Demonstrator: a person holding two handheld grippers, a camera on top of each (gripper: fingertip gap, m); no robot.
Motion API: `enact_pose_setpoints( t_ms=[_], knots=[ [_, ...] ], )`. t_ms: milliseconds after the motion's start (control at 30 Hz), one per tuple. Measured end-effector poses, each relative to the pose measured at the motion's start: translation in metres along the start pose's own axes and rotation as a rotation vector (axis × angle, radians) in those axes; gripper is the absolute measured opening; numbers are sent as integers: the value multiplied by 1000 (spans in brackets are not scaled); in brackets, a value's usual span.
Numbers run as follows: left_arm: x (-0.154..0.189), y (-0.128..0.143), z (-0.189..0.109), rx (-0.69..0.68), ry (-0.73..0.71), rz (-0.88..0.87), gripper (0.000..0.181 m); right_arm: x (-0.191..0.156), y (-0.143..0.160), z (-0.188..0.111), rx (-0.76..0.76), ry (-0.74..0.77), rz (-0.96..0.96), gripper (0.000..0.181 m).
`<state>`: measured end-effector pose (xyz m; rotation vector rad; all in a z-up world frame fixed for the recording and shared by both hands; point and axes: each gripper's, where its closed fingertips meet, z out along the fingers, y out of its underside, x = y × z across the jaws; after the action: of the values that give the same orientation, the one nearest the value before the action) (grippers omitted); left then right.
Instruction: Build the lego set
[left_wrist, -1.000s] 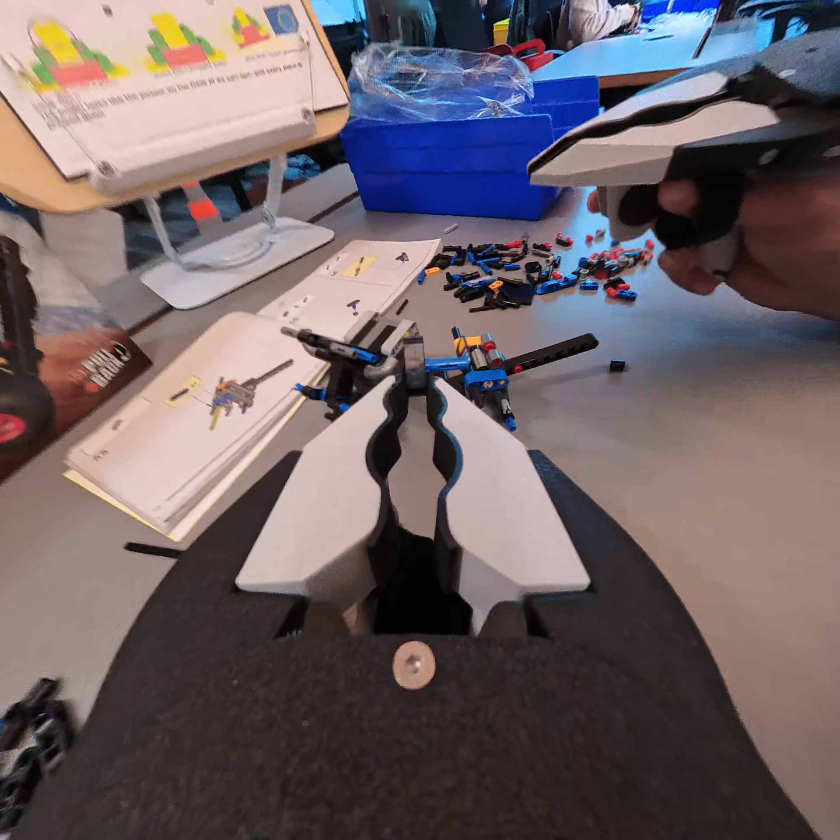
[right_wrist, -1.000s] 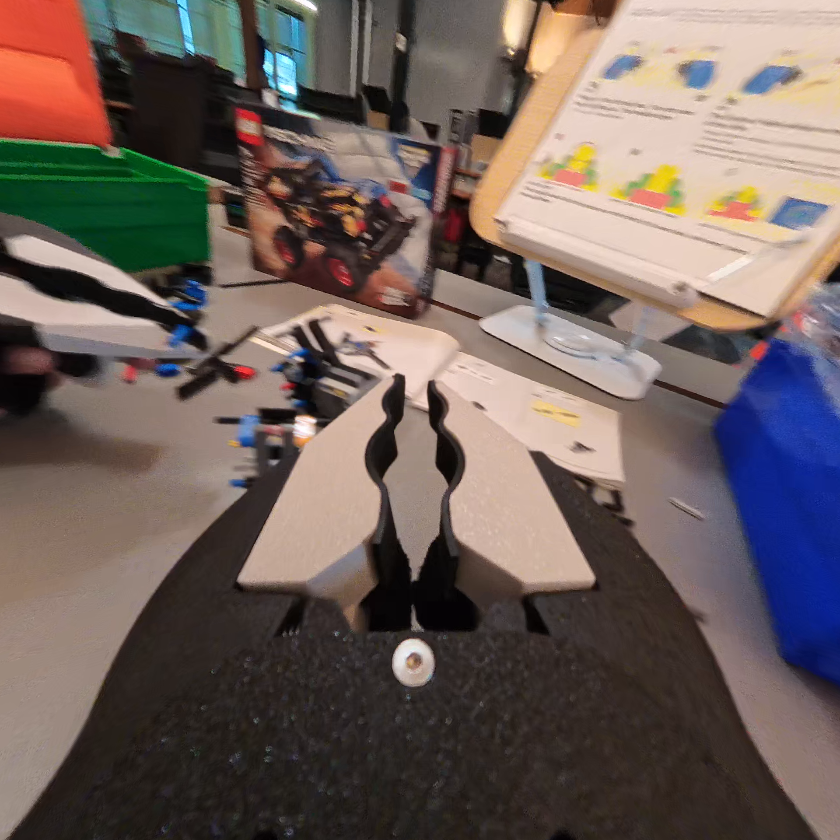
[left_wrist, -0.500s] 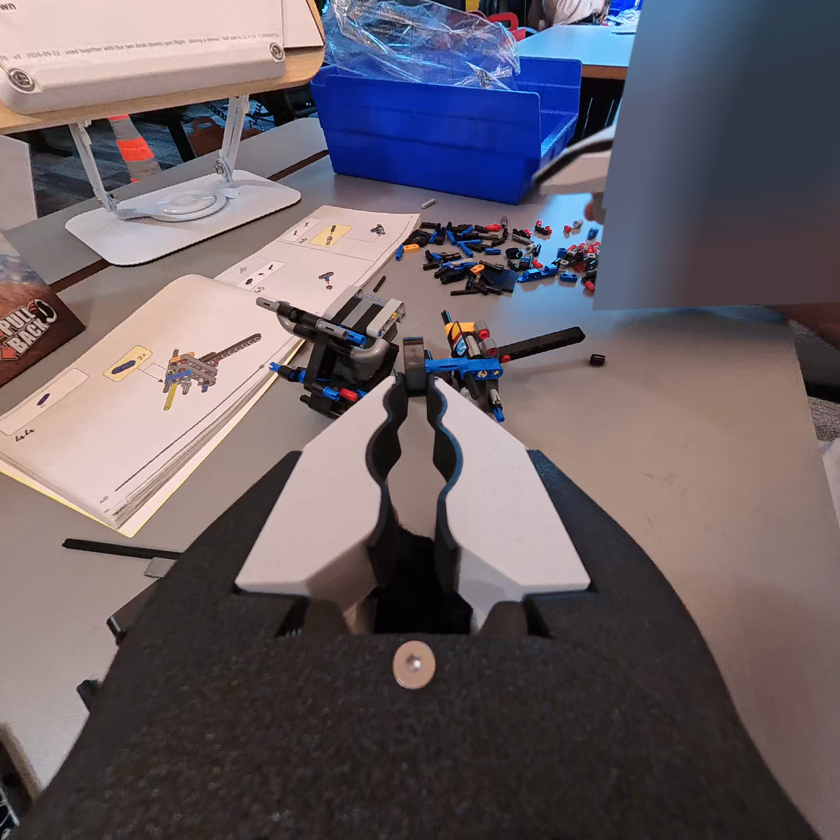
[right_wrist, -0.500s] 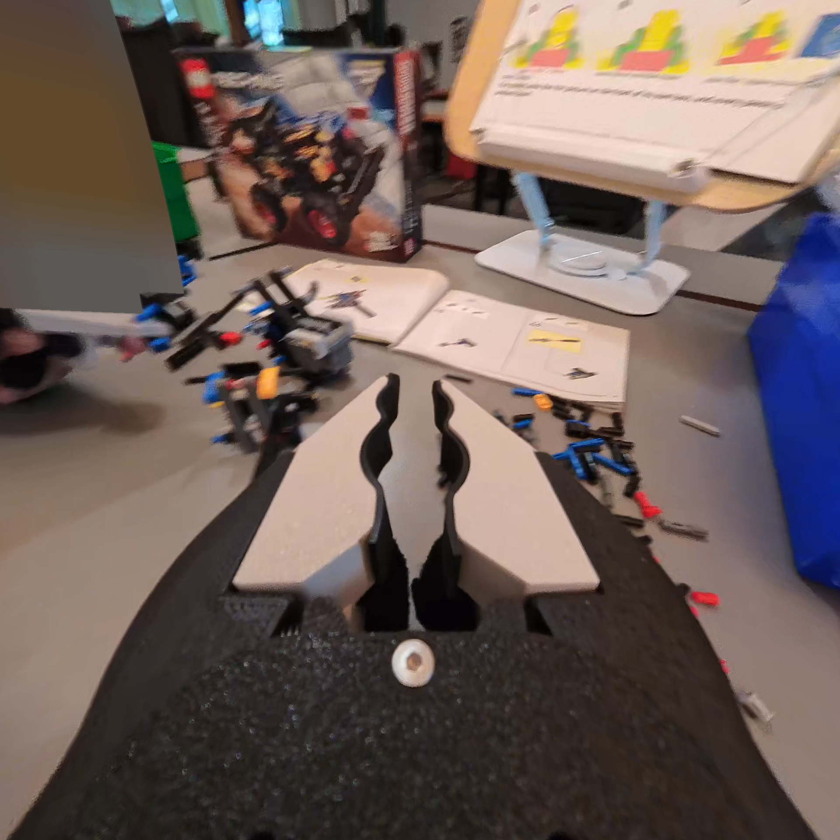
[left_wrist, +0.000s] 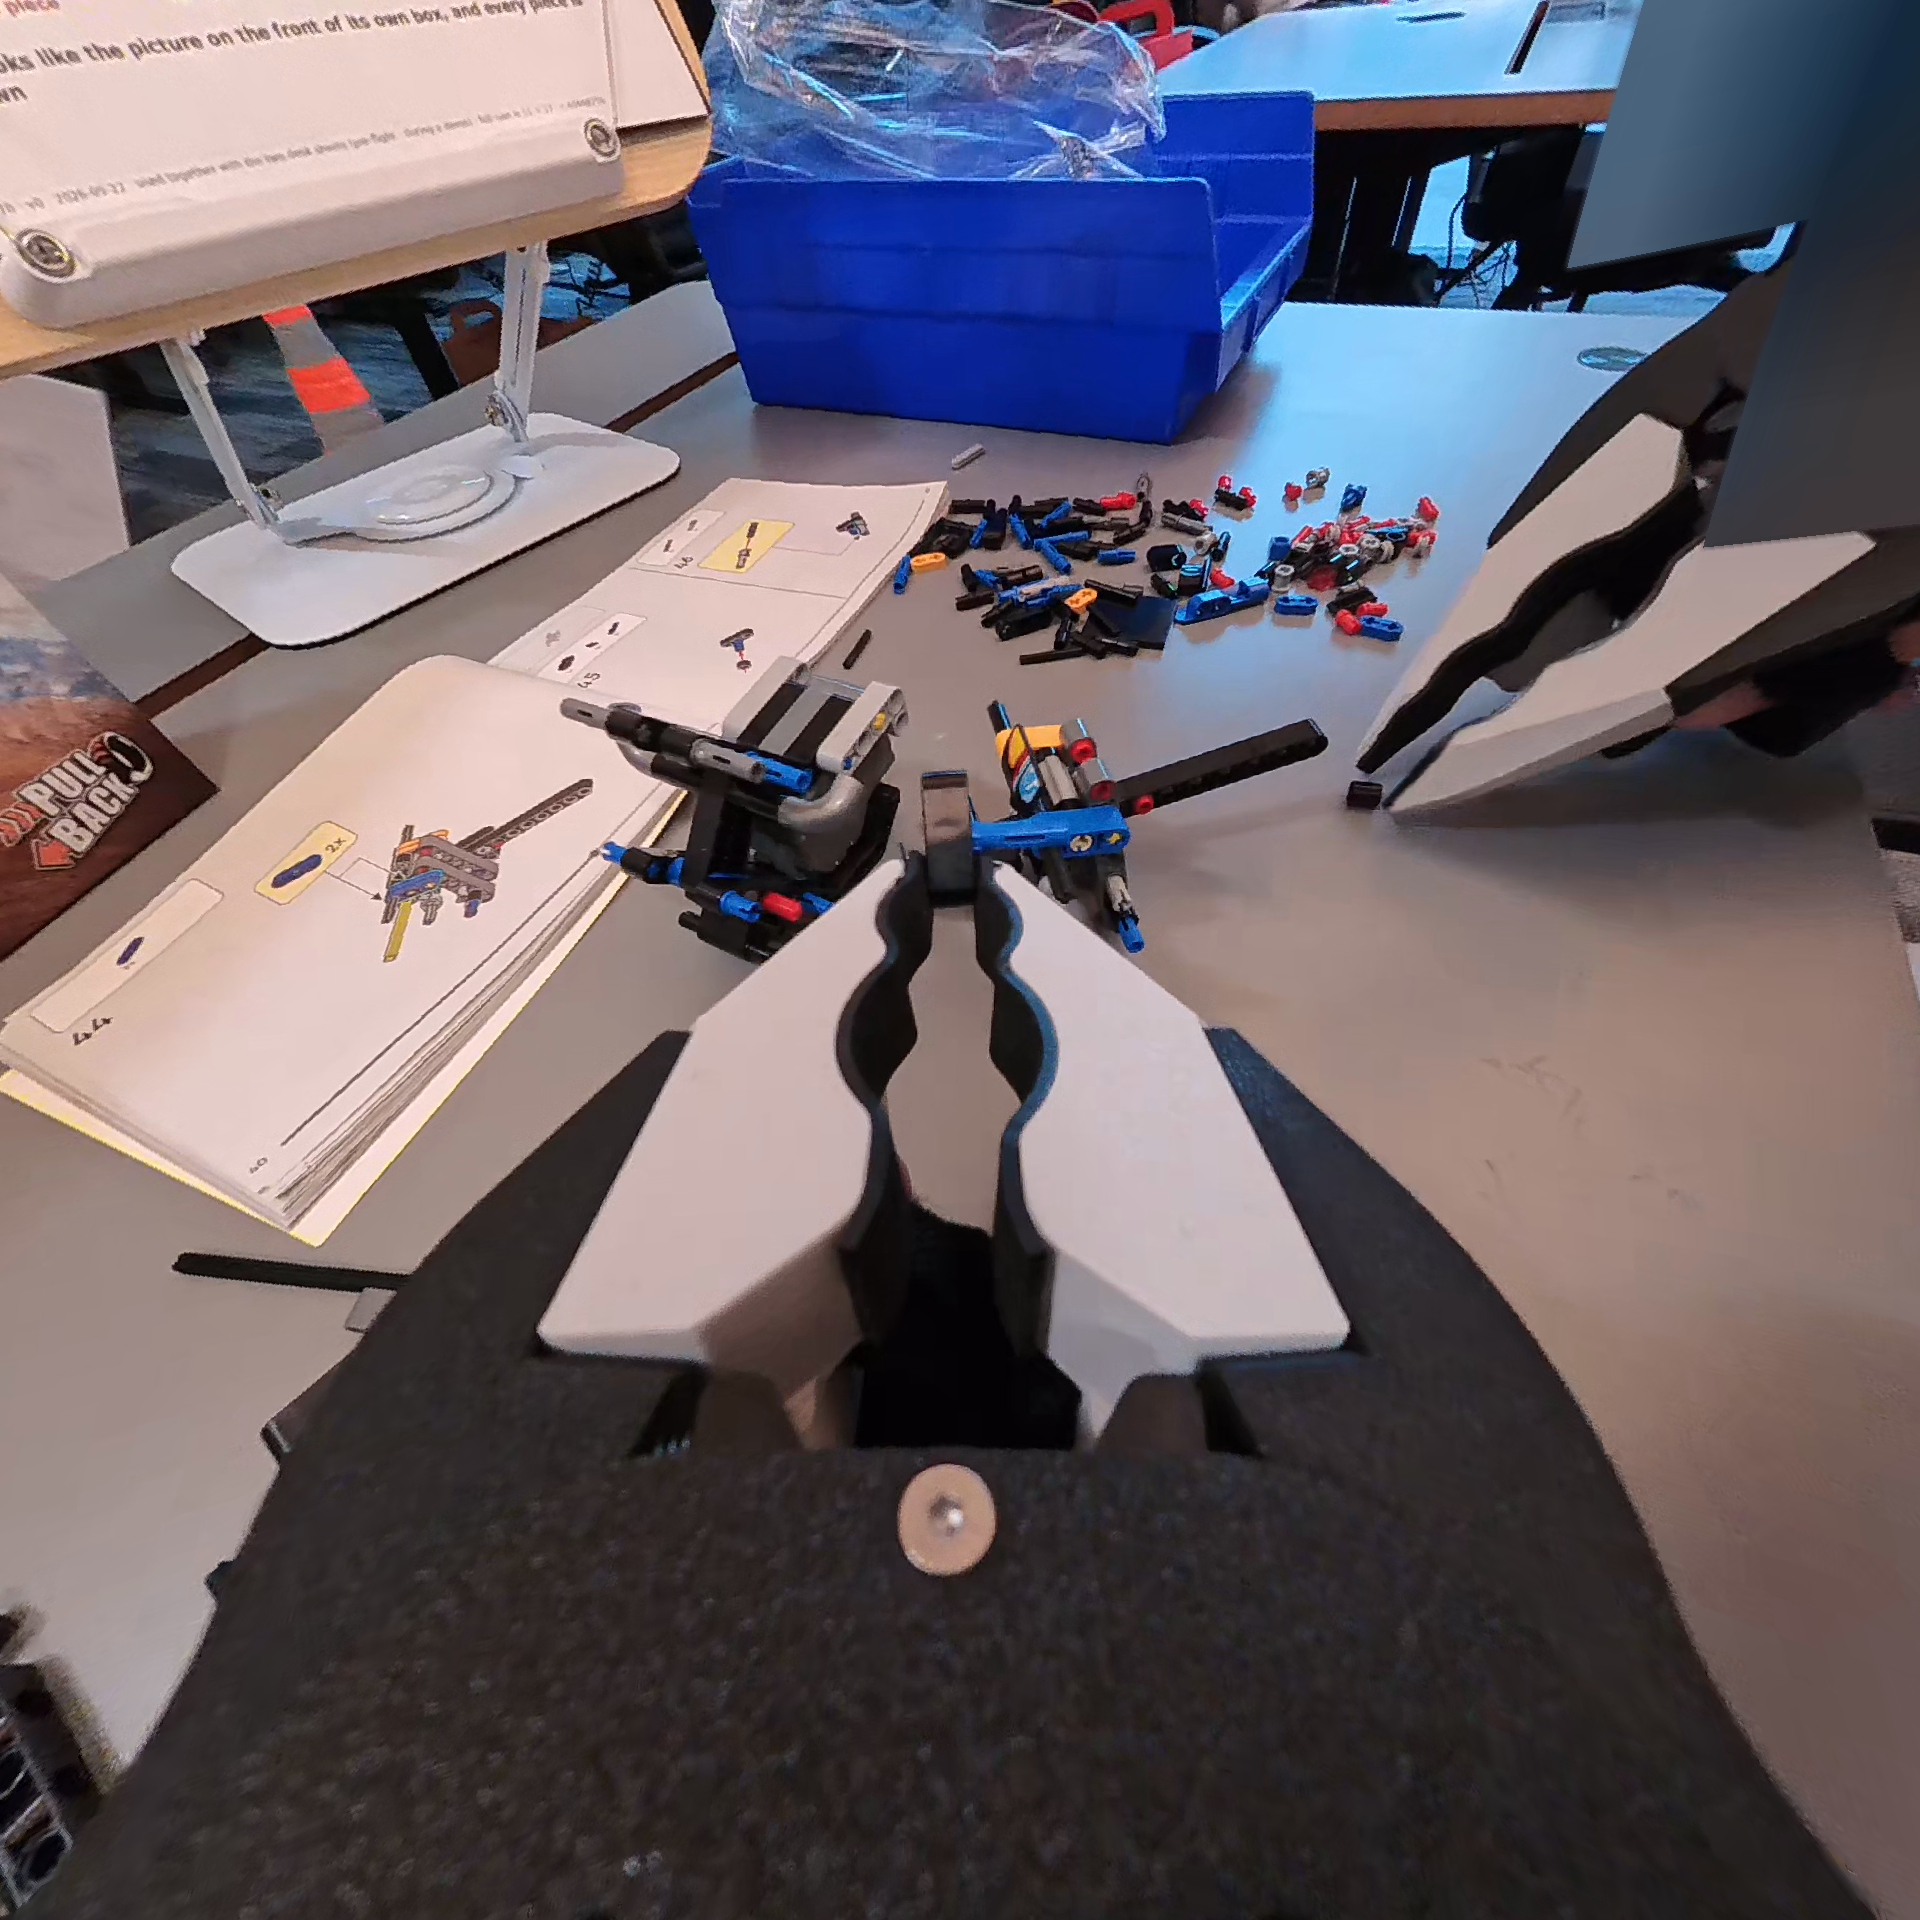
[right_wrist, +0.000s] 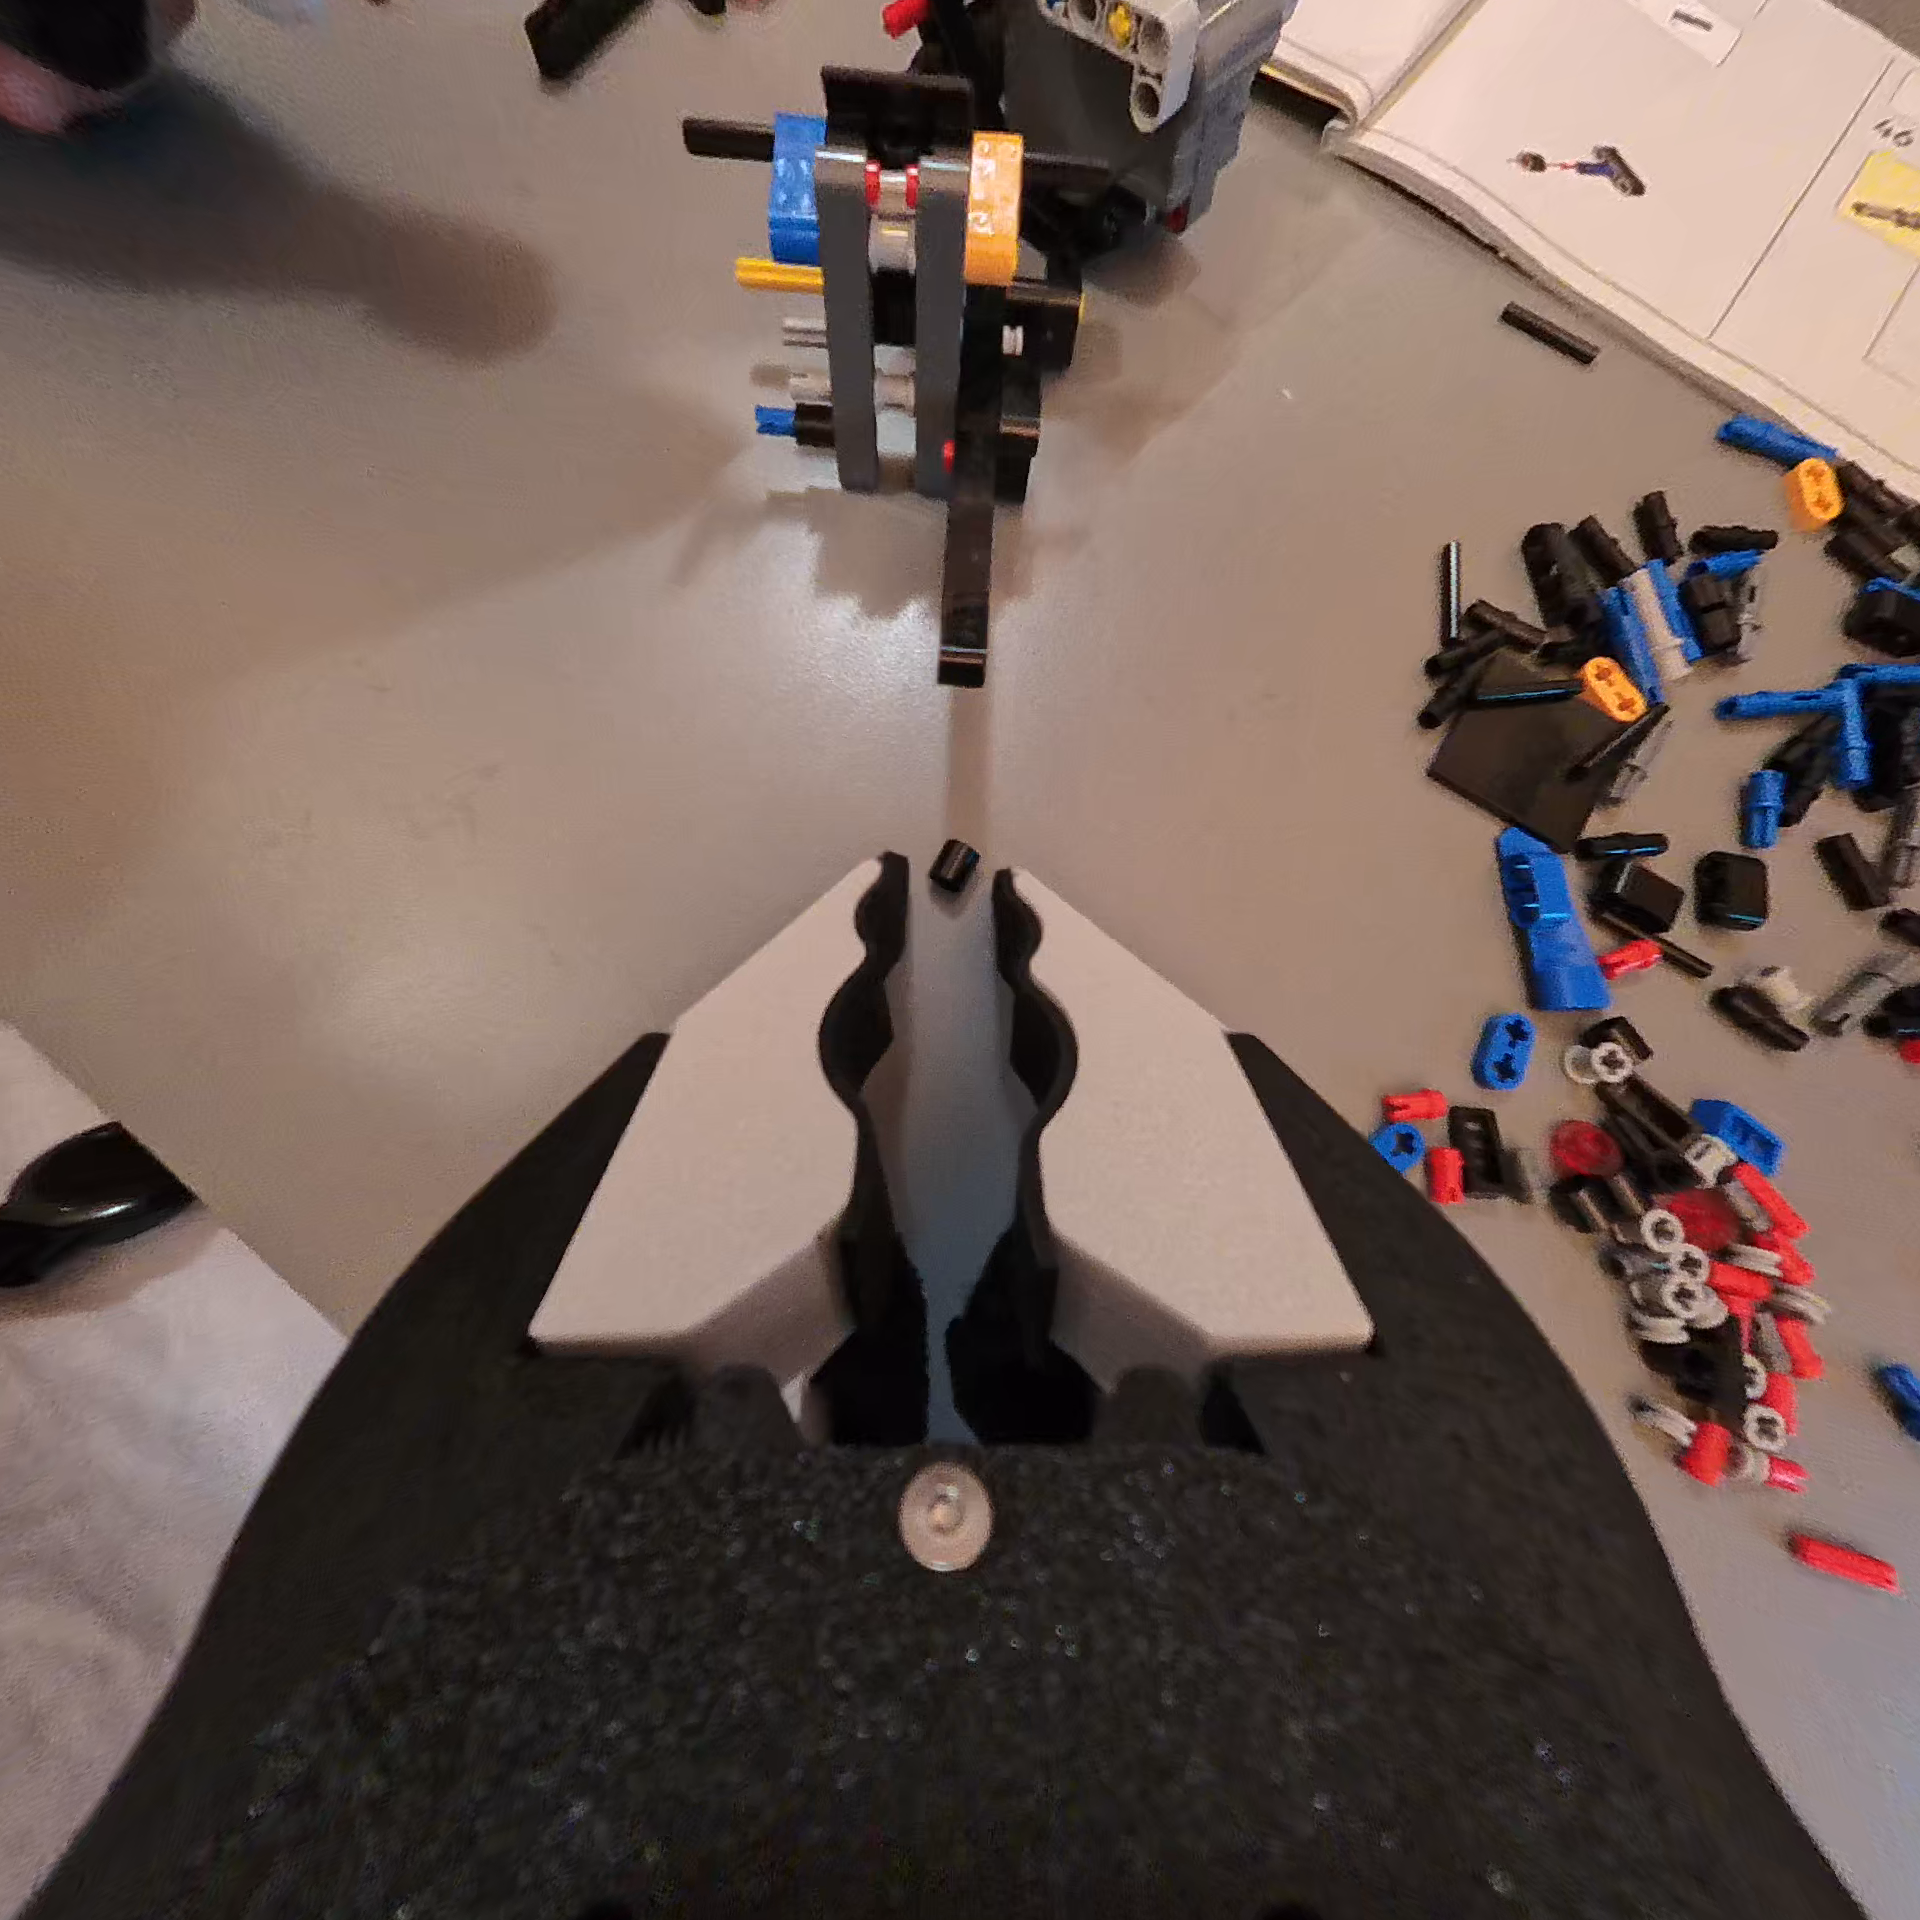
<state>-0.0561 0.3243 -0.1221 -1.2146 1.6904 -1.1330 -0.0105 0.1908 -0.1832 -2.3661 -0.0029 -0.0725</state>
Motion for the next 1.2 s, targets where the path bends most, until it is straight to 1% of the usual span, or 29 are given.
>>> enact_pose_setpoints(
  t_ms=[100,200,367,500,600,700,833,900,1067,1200],
  knots=[
    [1,0,0,-2,0,10,6,-3,3,1,-5,-17,7,14],
    [2,1,0,-4,0,17,6,-10,-1,4,21,-51,21,13],
    [4,2,1,-11,1,35,6,-12,-6,9,41,-39,-3,13],
    [5,2,1,-14,-2,52,6,-23,-11,13,62,-55,-16,13],
    [6,2,1,-12,-3,57,6,-23,-13,16,65,2,-64,10],
    [6,2,1,-11,-2,62,6,-25,-13,15,70,22,-103,6],
    [7,2,1,-11,0,64,6,-27,-10,11,79,7,-123,15],
    [7,2,1,-15,2,64,6,-29,-9,9,86,-8,-129,16],
    [8,3,2,-20,-1,73,6,-33,-8,10,83,-30,-168,9],
    [8,3,2,-20,-1,79,6,-32,-8,11,80,-43,-159,6]
  ],
)
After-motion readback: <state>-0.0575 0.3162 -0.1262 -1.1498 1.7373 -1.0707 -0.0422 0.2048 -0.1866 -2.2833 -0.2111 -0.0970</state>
